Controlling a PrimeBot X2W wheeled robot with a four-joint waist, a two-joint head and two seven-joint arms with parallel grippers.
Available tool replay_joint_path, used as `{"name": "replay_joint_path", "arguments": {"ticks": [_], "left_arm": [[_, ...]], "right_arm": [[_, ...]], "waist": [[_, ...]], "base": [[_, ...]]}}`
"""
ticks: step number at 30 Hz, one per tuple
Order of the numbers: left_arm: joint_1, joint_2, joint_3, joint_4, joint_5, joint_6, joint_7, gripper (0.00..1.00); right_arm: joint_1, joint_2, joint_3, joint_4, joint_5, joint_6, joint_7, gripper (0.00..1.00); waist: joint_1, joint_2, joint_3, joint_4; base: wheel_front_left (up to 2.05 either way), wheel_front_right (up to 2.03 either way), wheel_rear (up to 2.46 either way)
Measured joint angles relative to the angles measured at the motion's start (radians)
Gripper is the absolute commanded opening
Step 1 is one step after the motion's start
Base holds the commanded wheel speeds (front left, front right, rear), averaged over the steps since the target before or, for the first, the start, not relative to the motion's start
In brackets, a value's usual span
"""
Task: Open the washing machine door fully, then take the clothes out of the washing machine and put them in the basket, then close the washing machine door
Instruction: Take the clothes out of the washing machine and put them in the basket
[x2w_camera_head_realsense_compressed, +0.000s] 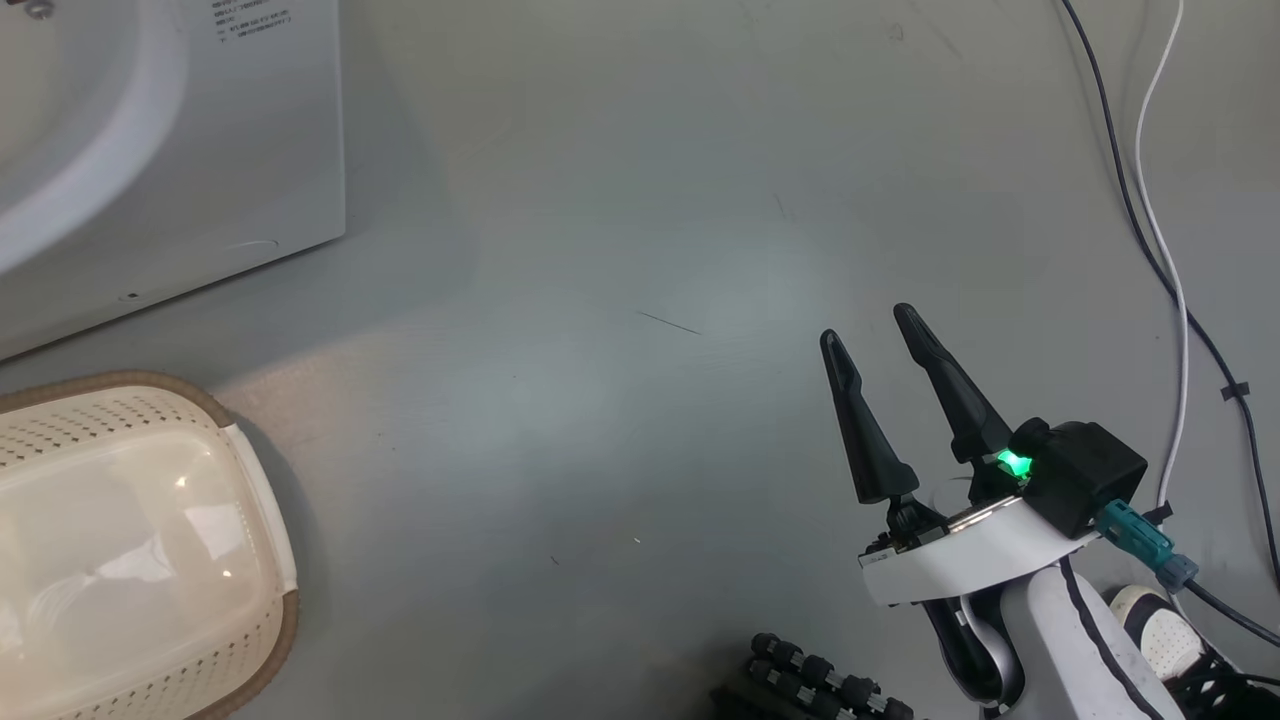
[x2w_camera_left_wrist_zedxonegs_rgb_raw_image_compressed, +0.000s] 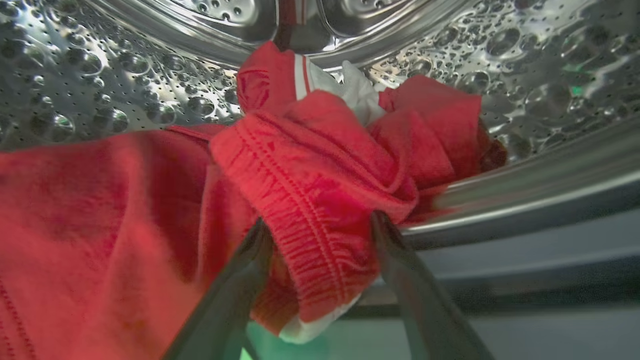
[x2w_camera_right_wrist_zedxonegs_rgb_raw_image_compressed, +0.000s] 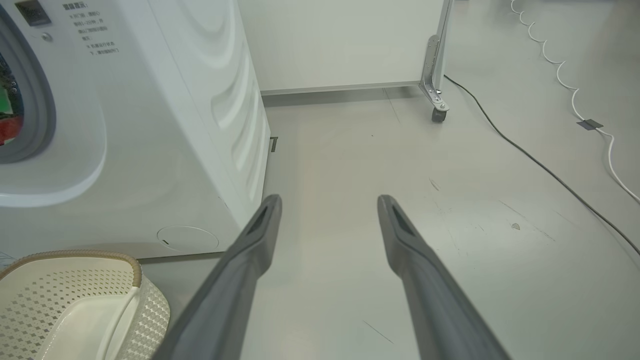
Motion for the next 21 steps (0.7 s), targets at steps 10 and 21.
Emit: {"name": "replay_joint_path", "arguments": {"ticks": [10,21], "left_arm": [[-0.049,0.000,-0.030,0.044,0.023,-0.003,0.025,1.00],[-0.079,-0.001,-0.051,0.084,0.024,-0.024,0.013,0.00]], "right_arm": [[-0.017,0.000,0.013,-0.003,0.007,-0.009,0.000,1.00],[-0.026,0.000,0.016,-0.003,0.008,-0.019,0.000,1.00]], "waist": [[0.0000,0.0000,0.008,-0.001],[0.0000,0.0000,0.009,0.005]], "base": [[0.00,0.00,0.00],[0.00,0.00,0.00]]}}
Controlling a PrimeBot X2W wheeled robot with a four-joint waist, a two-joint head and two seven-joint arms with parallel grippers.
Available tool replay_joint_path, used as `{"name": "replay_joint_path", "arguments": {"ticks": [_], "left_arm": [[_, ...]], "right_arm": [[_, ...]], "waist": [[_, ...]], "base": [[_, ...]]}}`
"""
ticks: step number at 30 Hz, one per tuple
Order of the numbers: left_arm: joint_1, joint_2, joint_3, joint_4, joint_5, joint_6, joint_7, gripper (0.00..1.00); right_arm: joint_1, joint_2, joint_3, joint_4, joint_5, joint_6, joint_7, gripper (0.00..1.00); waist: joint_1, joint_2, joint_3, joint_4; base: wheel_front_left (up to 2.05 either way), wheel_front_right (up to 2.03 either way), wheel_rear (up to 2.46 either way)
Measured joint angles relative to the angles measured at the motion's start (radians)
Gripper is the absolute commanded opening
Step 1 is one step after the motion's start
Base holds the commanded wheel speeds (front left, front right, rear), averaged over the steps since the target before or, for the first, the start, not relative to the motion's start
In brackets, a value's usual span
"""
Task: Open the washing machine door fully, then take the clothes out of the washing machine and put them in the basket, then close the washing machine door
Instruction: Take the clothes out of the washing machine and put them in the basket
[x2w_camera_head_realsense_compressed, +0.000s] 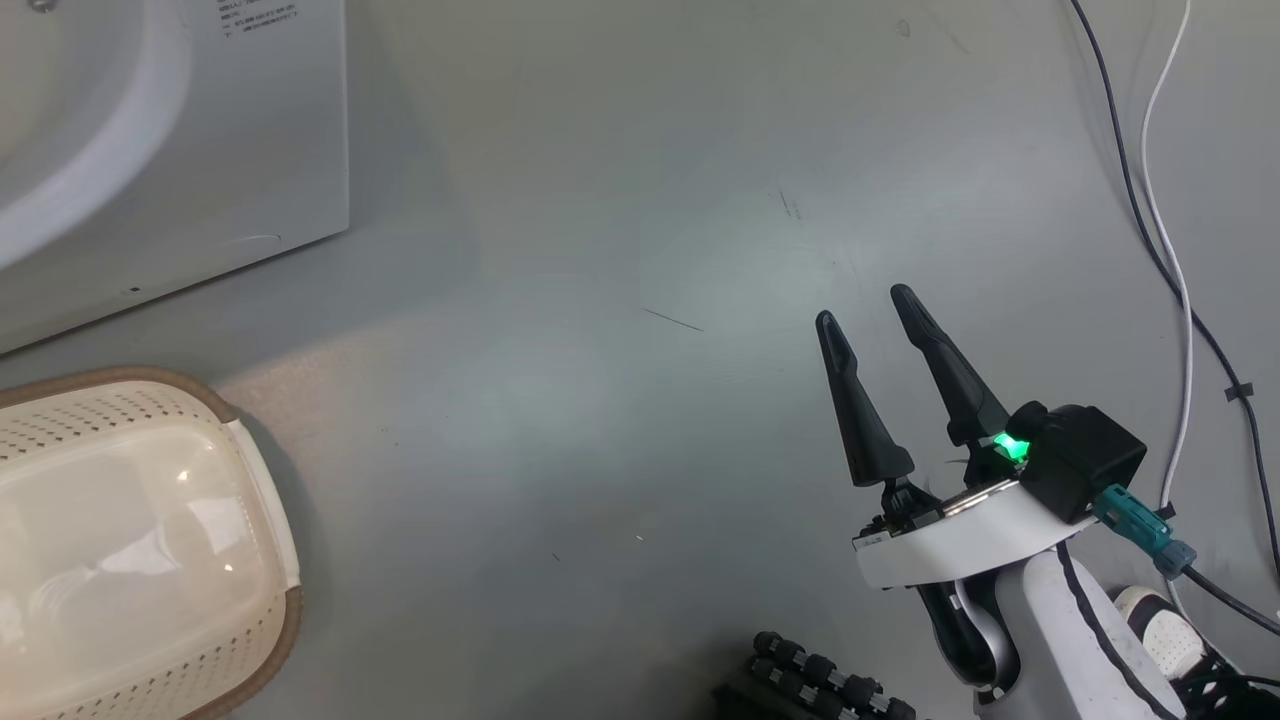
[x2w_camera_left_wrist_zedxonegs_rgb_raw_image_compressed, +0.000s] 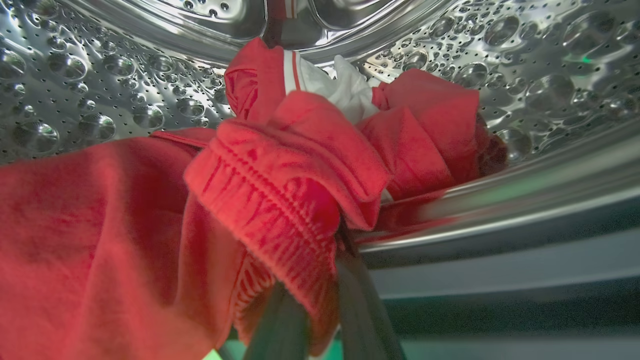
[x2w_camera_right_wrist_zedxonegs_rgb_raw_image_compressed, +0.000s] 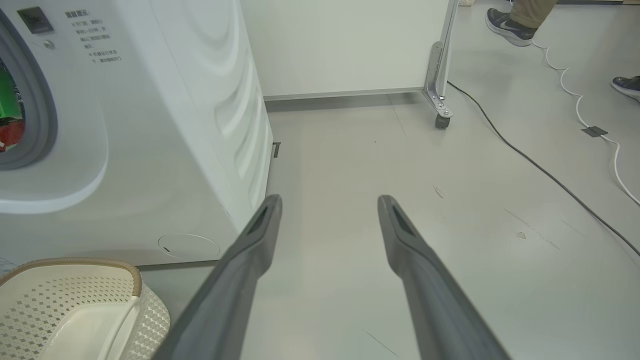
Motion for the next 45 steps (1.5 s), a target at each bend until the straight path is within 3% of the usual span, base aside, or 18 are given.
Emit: {"name": "replay_joint_path", "arguments": {"ticks": [17,24,45], "left_arm": [[0.017,-0.069,-0.019,0.066,-0.005,-0.072,-0.183,0.00],[0.085,-0.122,-0.057,0.093,-0.011,-0.095,-0.264,0.00],[0.335,-0.255,-0.201,0.113,-0.029,-0.109,-0.485,0.00]], "right_arm": [[-0.028,0.000,-0.038,0.015,-0.029,-0.008,0.000,1.00],[-0.031,-0.001,-0.063,0.026,-0.047,-0.007,0.000,1.00],[0.063,-0.039,-0.120,0.077,-0.063,-0.006,0.000,1.00]], "waist": [[-0.0001,0.0000,-0.078,0.048],[0.0000,0.0000,-0.144,0.081],[0.0000,0.0000,-0.370,0.249]], "base": [[0.00,0.00,0.00],[0.00,0.00,0.00],[0.00,0.00,0.00]]}}
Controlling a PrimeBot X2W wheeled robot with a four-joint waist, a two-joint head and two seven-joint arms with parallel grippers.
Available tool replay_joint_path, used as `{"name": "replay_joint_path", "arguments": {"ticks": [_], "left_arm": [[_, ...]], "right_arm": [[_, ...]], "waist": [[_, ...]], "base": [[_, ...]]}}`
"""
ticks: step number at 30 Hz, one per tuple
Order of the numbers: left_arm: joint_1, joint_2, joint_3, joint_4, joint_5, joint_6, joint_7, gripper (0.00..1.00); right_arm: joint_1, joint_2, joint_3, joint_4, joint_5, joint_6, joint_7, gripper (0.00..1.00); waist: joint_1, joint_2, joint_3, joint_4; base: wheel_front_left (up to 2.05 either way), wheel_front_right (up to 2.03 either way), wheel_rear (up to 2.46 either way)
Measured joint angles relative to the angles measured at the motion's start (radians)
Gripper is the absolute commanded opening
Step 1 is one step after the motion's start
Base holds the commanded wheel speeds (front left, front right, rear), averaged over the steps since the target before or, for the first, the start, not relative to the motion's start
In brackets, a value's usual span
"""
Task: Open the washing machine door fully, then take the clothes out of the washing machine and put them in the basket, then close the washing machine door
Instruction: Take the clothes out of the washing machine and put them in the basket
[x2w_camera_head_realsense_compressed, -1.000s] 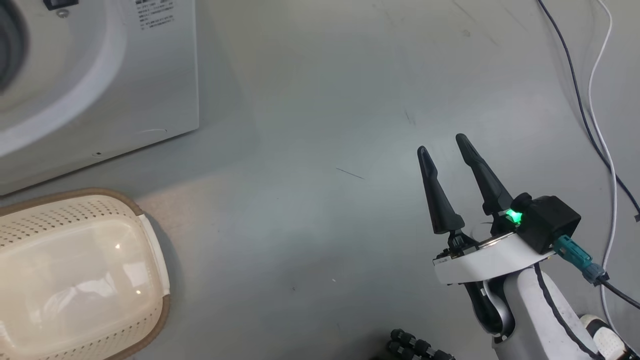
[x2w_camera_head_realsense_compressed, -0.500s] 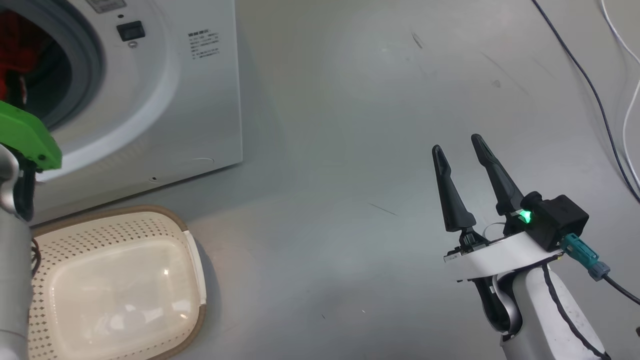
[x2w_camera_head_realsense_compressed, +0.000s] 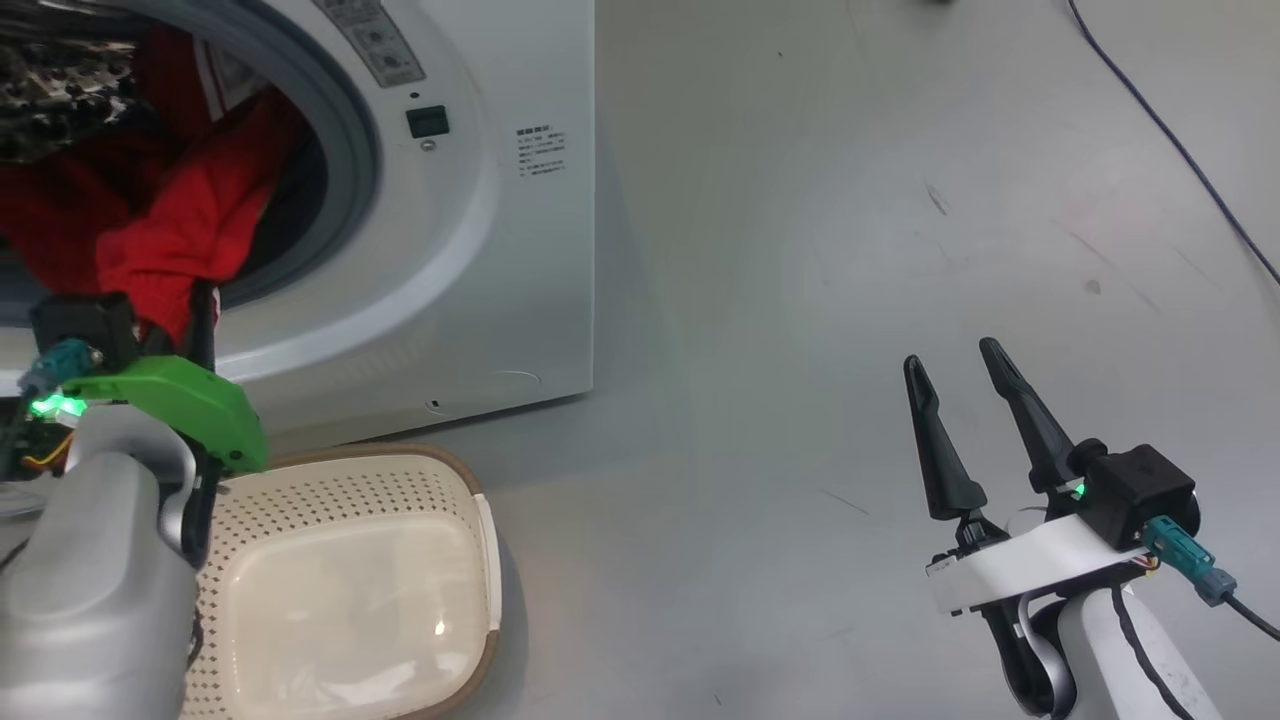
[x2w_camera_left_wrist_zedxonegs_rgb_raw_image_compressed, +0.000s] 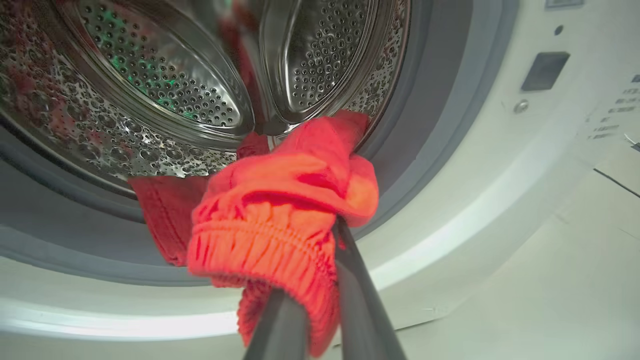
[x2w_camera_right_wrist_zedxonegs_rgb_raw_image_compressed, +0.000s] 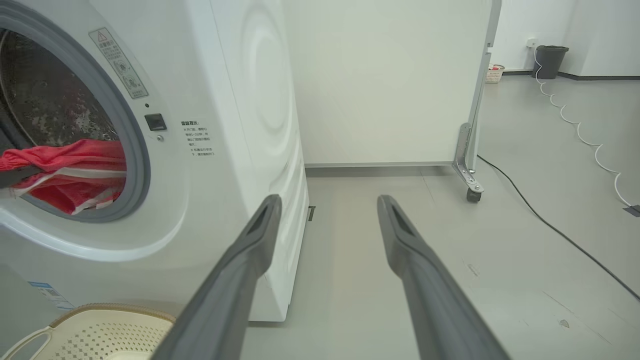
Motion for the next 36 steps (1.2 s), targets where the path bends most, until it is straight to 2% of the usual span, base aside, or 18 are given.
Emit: {"name": "replay_joint_path", "arguments": {"ticks": [7,20,25,36], "left_arm": [[0.075,-0.025,-0.082,-0.068,0.000,0.000,-0.055,0.00],[0.199,-0.010,-0.104,-0.209,-0.021,-0.001,-0.069,0.00],[0.223,0.015,-0.083,-0.325,-0.014,-0.001,-0.069,0.00],[0.304,0.012,-0.015,-0.545,-0.006,-0.001,-0.072,0.00]], "right_arm": [[0.035,-0.001,-0.002,0.006,0.000,0.003,0.000,1.00],[0.092,-0.001,-0.015,0.008,0.000,0.008,0.000,1.00],[0.098,-0.001,-0.024,0.002,0.000,0.008,0.000,1.00],[0.114,0.000,-0.024,-0.002,0.000,0.009,0.000,1.00]], "waist": [[0.0000,0.0000,-0.066,0.068],[0.0000,0.0000,-0.164,0.170],[0.0000,0.0000,-0.182,0.196],[0.0000,0.0000,-0.194,0.224]], "base": [[0.00,0.00,0.00],[0.00,0.00,0.00],[0.00,0.00,0.00],[0.00,0.00,0.00]]}}
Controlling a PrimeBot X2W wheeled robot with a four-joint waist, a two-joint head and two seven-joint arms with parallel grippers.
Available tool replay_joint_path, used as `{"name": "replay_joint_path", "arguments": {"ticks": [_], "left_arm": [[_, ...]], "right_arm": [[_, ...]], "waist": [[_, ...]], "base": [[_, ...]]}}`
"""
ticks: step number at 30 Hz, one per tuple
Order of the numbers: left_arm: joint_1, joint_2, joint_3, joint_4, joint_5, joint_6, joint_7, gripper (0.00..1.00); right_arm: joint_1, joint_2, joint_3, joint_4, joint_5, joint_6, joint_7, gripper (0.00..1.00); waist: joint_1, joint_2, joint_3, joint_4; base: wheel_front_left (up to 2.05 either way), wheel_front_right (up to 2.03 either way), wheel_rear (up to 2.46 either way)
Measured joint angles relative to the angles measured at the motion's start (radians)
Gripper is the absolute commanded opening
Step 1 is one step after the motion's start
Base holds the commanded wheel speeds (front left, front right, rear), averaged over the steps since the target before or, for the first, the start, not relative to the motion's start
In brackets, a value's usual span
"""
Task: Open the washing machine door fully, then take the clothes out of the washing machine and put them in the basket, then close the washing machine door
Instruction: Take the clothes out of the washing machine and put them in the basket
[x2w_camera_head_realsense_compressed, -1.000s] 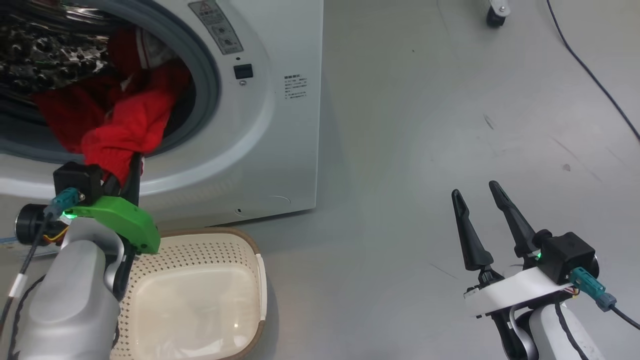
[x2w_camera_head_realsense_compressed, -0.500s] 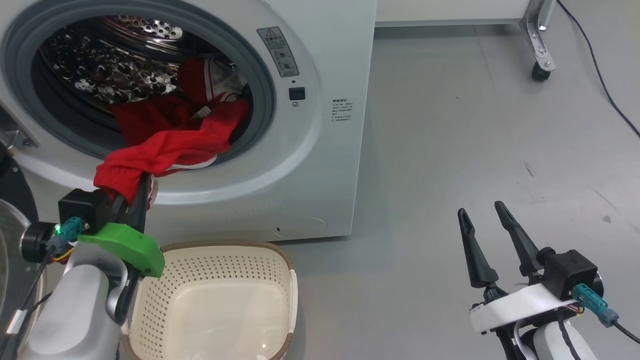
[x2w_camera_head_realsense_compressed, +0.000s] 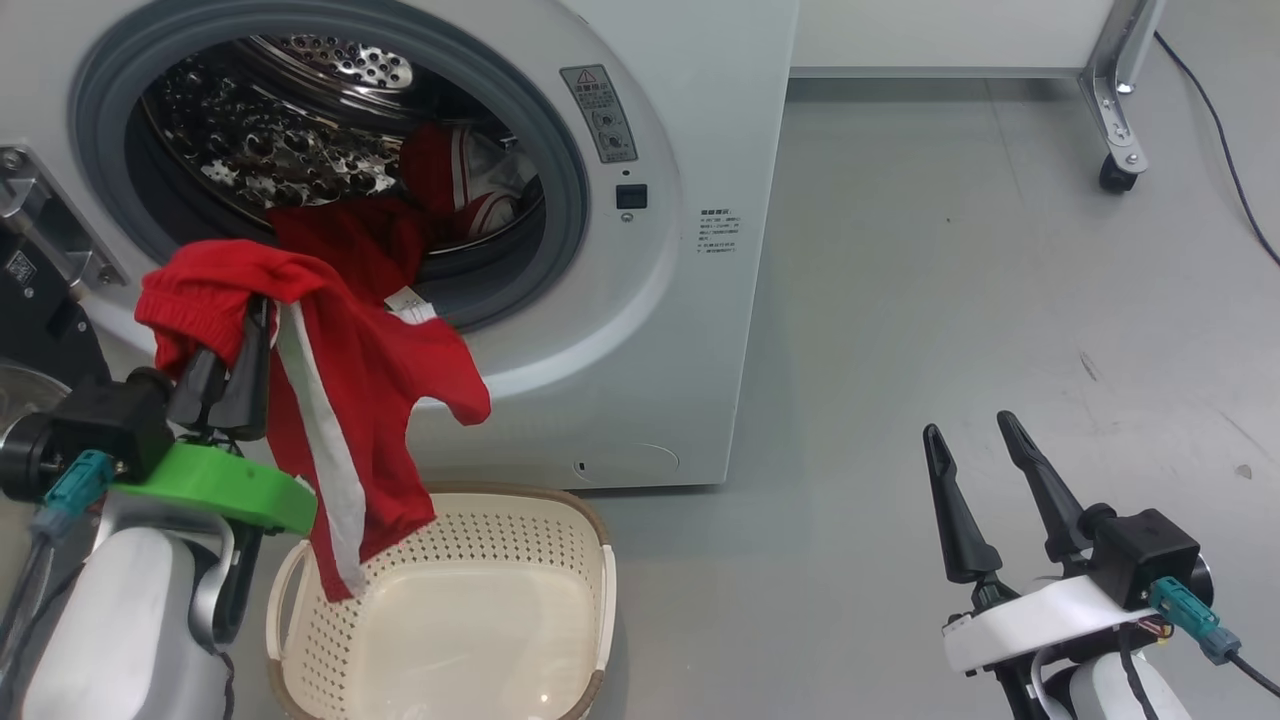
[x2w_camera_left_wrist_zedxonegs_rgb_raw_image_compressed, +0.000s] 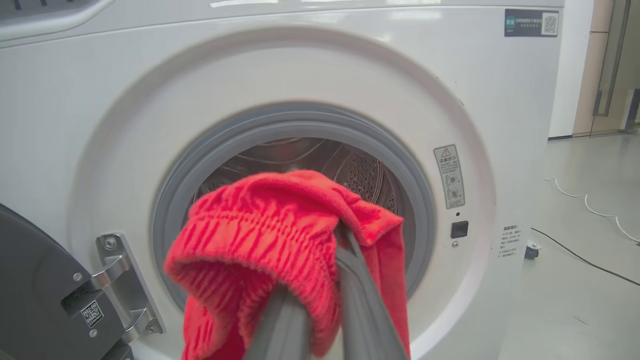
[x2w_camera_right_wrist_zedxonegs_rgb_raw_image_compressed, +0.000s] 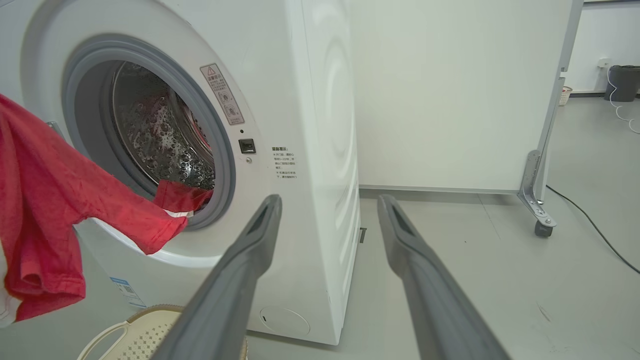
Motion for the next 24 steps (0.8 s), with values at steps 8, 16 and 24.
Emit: {"name": "replay_joint_path", "arguments": {"ticks": [8,16,24], "left_arm": [[0.030,-0.001,0.024,-0.132,0.011,0.000,0.000,0.00],[0.097,-0.002,0.029,-0.167,0.019,0.000,0.000,0.00],[0.173,-0.007,0.000,-0.151,-0.004,0.000,0.000,0.00]], "right_arm": [[0.000,0.000,0.000,-0.001,0.000,0.000,0.000,1.00],[0.000,0.001,0.002,-0.001,0.000,0.007,0.000,1.00],[0.000,0.001,0.009,-0.012,-0.002,0.008,0.000,1.00]], "waist": [[0.0000,0.0000,-0.001,0.005],[0.0000,0.0000,-0.002,0.003],[0.0000,0.0000,0.021,-0.005]], "base": [[0.00,0.00,0.00],[0.00,0.00,0.00],[0.00,0.00,0.00]]}}
